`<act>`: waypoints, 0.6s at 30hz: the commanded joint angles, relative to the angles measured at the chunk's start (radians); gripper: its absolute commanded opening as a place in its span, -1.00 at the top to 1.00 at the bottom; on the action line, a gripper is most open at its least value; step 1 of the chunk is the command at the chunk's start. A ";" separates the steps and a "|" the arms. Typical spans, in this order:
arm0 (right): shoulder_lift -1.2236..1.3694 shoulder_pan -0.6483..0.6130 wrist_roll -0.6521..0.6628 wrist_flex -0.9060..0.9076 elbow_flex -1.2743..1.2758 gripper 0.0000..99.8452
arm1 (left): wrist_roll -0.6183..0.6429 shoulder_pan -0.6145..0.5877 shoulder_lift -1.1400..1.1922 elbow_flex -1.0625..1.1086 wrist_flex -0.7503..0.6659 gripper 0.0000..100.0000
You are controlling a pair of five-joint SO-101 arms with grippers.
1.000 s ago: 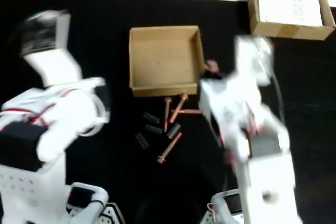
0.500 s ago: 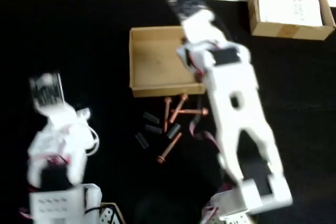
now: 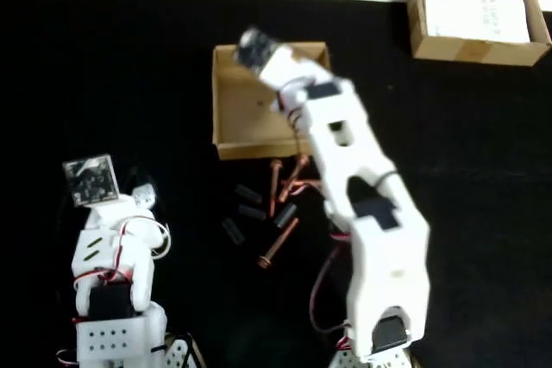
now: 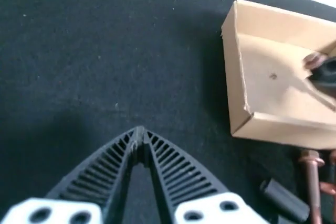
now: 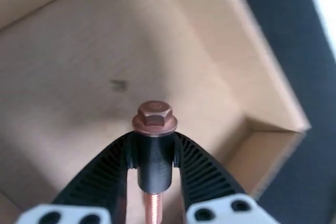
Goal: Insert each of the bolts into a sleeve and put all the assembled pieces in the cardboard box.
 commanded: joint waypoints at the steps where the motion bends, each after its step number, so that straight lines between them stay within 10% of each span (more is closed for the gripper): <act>1: -0.015 -0.028 0.029 -0.035 -0.056 0.98 | 0.002 -0.005 0.036 0.022 -0.054 0.98; 13: -0.160 -0.056 0.023 0.289 -0.065 0.64 | 0.002 -0.004 0.048 0.022 -0.058 0.98; 18: -0.366 -0.061 -0.196 0.470 -0.059 0.78 | 0.002 -0.004 0.048 0.022 -0.058 0.98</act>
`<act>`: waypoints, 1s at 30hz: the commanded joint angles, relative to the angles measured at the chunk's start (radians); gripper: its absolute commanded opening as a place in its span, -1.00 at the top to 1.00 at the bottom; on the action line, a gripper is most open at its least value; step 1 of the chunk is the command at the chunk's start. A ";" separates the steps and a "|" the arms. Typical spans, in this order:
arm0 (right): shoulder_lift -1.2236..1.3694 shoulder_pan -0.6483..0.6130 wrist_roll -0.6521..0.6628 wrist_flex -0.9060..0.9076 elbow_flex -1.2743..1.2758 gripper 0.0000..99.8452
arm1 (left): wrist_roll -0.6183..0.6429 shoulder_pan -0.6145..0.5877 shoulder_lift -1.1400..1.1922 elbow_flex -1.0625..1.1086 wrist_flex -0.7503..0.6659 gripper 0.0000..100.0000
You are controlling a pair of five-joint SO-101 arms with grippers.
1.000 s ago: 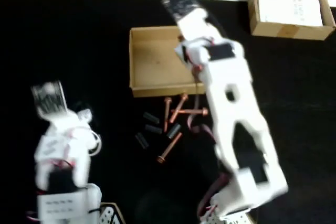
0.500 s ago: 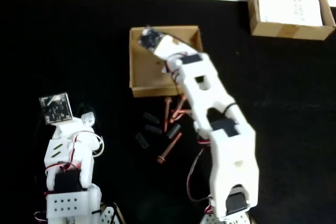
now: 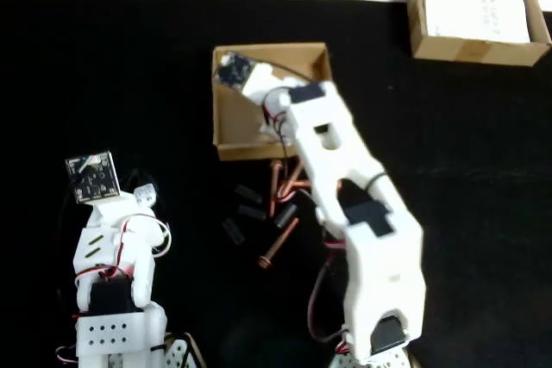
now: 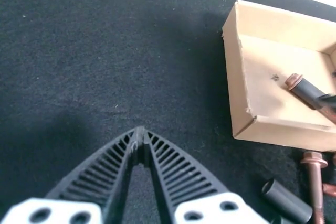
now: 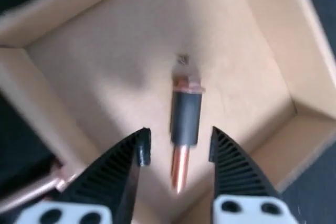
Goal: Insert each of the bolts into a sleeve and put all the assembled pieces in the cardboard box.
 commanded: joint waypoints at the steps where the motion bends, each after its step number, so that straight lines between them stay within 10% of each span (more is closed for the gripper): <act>1: -0.232 -0.022 -0.176 0.147 -0.048 0.80 | 0.002 -0.004 0.005 0.022 -0.020 0.98; 16: -0.470 -0.400 -0.922 0.645 -0.004 0.82 | -0.003 -0.010 -0.001 0.022 0.052 0.98; 30: -0.410 -0.456 -0.942 0.332 0.443 0.82 | -0.005 -0.010 -0.002 0.022 0.078 0.97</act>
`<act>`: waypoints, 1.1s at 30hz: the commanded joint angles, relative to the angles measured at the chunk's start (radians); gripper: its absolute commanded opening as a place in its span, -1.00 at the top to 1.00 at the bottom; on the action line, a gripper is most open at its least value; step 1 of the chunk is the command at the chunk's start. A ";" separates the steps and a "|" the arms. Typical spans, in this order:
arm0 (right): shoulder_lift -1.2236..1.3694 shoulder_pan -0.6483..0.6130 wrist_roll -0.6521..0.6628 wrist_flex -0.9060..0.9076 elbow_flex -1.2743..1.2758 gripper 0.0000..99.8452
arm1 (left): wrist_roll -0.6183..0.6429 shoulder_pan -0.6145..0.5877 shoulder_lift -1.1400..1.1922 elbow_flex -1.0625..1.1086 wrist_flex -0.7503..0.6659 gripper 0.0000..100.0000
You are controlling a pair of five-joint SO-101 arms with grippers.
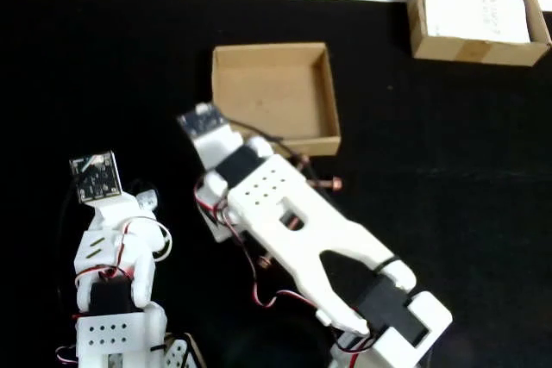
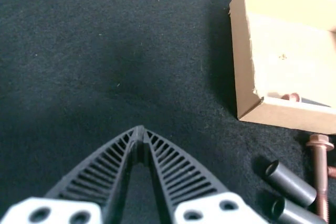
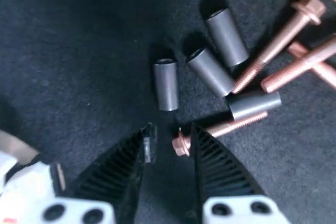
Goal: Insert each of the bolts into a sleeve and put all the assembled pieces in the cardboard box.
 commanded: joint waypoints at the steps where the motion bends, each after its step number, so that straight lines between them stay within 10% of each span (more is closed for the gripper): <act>1: -0.001 -0.010 0.003 -0.058 0.027 0.82 | -0.005 -0.010 -0.002 0.022 0.003 0.97; 33: 0.394 -0.025 0.014 -0.081 -0.177 0.59 | -0.005 -0.010 -0.002 0.022 0.002 0.97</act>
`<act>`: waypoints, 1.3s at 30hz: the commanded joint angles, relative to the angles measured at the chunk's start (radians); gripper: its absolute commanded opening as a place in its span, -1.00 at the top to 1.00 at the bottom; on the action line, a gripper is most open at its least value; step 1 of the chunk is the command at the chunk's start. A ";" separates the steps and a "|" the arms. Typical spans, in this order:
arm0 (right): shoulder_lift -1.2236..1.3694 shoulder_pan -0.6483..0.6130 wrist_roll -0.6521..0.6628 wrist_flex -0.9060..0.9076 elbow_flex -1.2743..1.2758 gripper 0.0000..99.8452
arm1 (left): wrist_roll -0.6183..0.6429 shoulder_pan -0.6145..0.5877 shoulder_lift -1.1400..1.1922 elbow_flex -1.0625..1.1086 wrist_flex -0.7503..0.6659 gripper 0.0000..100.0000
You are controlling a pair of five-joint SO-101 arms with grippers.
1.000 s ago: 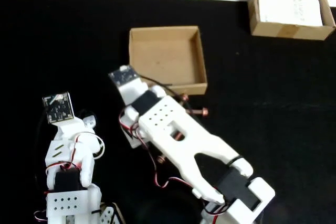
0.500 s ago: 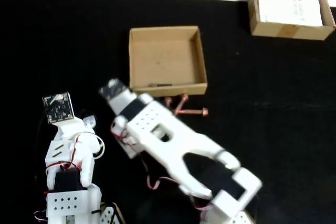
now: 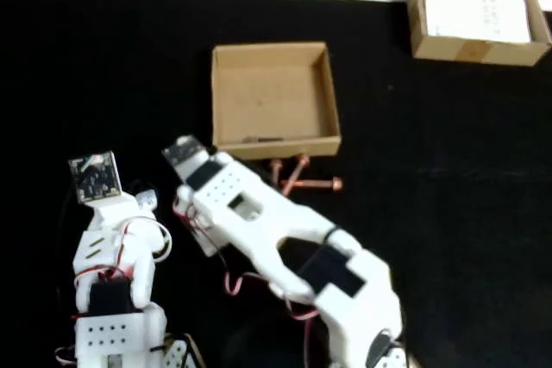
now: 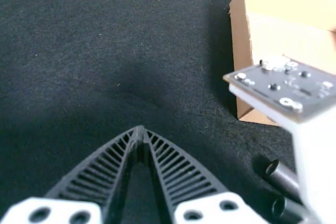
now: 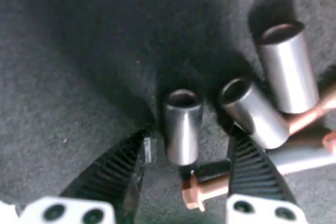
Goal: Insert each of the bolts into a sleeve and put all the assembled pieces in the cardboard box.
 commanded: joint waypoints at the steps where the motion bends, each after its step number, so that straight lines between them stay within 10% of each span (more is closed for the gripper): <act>1: 0.005 0.019 -0.008 0.001 -0.053 0.60 | -0.005 -0.010 -0.002 0.022 0.002 0.97; 6: 0.005 0.022 -0.011 -0.001 -0.054 1.00 | -0.005 -0.010 -0.002 0.022 0.002 0.97; 22: -0.469 0.202 -0.012 0.476 -0.539 0.99 | 0.000 -0.002 0.007 0.022 -0.026 0.98; 30: -1.009 0.305 -0.014 0.473 -0.105 0.99 | 0.003 0.024 0.008 0.022 -0.002 0.98; 39: -1.672 0.633 -0.008 0.469 0.556 0.99 | -0.008 0.077 0.007 -0.153 0.388 0.97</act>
